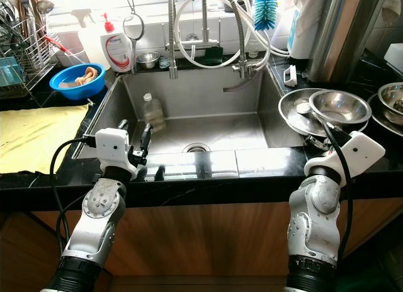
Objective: Kitchen organization
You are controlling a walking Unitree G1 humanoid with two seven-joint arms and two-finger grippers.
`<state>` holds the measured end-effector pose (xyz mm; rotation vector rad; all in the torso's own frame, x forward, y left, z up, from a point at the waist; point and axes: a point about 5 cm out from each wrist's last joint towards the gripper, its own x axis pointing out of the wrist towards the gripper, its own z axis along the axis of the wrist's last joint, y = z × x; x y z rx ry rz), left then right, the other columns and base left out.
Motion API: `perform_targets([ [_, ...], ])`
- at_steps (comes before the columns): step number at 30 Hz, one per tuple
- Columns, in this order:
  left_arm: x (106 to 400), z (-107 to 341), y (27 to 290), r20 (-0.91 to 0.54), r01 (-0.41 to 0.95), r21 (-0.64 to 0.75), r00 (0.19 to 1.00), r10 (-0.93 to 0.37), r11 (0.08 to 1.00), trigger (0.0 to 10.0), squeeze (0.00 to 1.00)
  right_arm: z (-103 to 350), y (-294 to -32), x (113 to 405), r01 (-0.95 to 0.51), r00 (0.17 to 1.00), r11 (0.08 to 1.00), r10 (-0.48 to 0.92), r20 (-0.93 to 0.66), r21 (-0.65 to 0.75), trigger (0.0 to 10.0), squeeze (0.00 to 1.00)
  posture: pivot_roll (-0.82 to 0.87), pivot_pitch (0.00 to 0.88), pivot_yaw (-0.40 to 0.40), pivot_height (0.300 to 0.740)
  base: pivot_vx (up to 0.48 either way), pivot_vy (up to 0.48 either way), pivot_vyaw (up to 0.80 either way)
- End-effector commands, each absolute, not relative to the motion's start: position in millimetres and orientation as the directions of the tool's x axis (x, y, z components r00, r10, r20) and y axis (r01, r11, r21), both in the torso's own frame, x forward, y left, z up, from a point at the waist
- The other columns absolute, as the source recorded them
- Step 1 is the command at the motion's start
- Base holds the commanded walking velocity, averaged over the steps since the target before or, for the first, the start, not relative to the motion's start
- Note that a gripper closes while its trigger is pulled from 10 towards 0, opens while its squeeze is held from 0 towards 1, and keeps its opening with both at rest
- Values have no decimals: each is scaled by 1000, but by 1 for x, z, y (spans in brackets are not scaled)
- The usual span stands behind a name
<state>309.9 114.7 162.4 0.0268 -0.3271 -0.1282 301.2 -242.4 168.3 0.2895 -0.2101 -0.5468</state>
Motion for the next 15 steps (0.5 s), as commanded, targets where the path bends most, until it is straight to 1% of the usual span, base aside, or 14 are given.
perform_targets([
  [1, 311, 167, 116, 328, 118, 78, 935, -137, 990, 10000, 0, 166, -240, 303, 481, 841, 817, -533, 97, 318, 4510, 0, -160, 0, 95, 740, 0, 0, 0],
  [3, 311, 167, 116, 329, 120, 80, 934, -140, 990, 10000, 0, 168, -237, 305, 461, 853, 834, -511, 109, 304, 10000, 0, -161, 0, 98, 740, 0, 0, 0],
  [8, 312, 167, 116, 329, 120, 82, 934, -141, 989, 10000, 0, 170, -229, 308, 422, 871, 860, -473, 135, 286, 10000, 0, -159, 0, 98, 740, 0, 0, 0],
  [12, 312, 168, 117, 329, 114, 83, 935, -135, 990, 10000, 0, 182, -217, 312, 344, 894, 913, -390, 219, 221, 10000, 0, -156, 0, 98, 740, 0, 0, 0],
  [15, 312, 167, 117, 324, 108, 84, 937, -130, 991, 10000, 0, 184, -215, 312, 335, 893, 915, -384, 233, 223, 10000, 0, -156, 0, 97, 740, 0, 0, 0],
])
